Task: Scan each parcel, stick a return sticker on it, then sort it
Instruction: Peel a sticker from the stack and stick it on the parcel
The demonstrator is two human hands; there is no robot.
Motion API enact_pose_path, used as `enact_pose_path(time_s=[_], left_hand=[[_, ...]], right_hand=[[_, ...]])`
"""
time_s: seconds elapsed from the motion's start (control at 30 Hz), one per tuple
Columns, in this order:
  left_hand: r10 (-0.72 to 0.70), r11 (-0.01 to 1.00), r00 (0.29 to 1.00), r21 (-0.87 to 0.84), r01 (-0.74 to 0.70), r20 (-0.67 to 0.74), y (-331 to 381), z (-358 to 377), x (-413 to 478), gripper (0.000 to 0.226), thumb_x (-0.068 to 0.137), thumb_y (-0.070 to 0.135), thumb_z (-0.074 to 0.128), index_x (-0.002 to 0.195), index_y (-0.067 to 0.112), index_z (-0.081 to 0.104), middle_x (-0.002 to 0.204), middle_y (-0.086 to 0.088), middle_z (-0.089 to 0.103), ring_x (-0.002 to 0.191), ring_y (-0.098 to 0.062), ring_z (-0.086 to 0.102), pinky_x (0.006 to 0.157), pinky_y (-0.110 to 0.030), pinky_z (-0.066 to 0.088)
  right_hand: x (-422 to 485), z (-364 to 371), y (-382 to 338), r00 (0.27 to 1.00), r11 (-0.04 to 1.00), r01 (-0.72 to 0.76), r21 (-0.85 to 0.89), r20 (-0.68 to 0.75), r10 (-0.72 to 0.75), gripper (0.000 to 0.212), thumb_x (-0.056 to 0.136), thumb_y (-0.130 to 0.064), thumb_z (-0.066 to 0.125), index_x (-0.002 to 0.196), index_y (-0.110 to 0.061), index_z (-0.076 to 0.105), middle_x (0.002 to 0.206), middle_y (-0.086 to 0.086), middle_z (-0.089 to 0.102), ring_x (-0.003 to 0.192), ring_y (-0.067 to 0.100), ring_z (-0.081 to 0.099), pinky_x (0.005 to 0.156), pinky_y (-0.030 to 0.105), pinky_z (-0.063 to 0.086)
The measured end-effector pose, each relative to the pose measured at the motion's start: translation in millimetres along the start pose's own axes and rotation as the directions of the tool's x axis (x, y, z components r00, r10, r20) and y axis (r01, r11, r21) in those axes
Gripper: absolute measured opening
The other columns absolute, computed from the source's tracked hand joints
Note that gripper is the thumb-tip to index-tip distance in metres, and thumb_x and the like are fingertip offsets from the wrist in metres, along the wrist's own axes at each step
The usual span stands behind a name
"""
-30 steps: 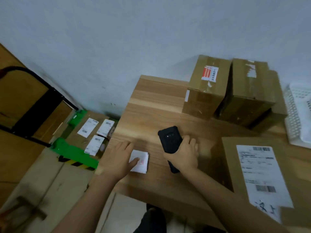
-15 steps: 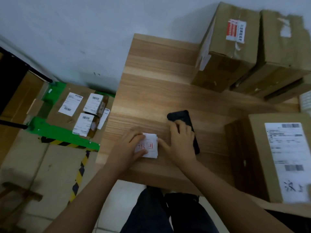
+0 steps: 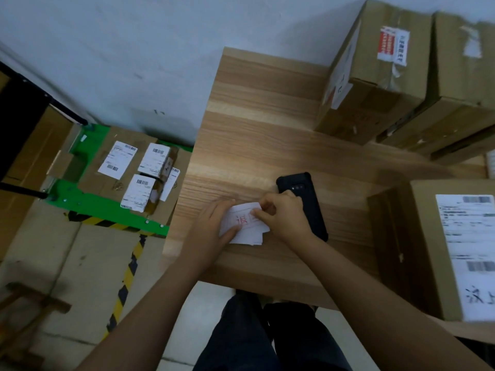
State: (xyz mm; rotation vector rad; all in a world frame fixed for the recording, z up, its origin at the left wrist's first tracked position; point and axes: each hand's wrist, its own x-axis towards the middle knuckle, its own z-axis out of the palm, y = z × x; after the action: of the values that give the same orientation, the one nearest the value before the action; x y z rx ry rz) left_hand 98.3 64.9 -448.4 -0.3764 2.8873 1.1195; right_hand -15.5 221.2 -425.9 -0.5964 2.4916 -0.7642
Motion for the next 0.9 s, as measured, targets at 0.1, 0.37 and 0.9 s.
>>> enact_pose_path(time_s=[0.1,0.37,0.9], left_hand=[[-0.010,1.000,0.999,-0.013,0.010,-0.033,-1,-1,3,0.058,0.086,0.050,0.054,0.131,0.013,0.053,0.123,-0.004,0.058,0.111,-0.017,0.052,0.084,-0.017,0.035],[-0.019,0.998,0.993,-0.060,0.012,-0.113,15,-5,7,0.053,0.084,0.045,0.059,0.129,0.016,0.054,0.121,0.001,0.058,0.109,-0.012,0.050,0.087,-0.025,0.038],[-0.076,0.997,0.984,-0.040,0.071,-0.161,24,-10,-6,0.047,0.088,0.042,0.064,0.126,0.015,0.056,0.124,0.000,0.059,0.112,-0.010,0.050,0.088,-0.025,0.037]], right_hand=[[-2,-7,1,1.000,1.000,-0.005,-0.001,-0.023,0.005,0.013,0.089,-0.036,0.066,0.083,-0.025,0.070,0.080,-0.010,0.054,0.093,0.018,0.049,0.080,0.033,0.032],[-12,-17,-2,0.982,0.907,-0.114,0.406,-0.089,0.164,0.012,0.079,-0.023,0.079,0.086,-0.014,0.076,0.076,-0.008,0.069,0.072,0.002,0.064,0.061,0.009,0.048],[-21,-26,-3,0.964,0.875,-0.123,0.468,-0.152,0.217,0.010,0.084,-0.023,0.075,0.085,-0.014,0.072,0.082,-0.007,0.071,0.079,0.003,0.065,0.067,0.014,0.050]])
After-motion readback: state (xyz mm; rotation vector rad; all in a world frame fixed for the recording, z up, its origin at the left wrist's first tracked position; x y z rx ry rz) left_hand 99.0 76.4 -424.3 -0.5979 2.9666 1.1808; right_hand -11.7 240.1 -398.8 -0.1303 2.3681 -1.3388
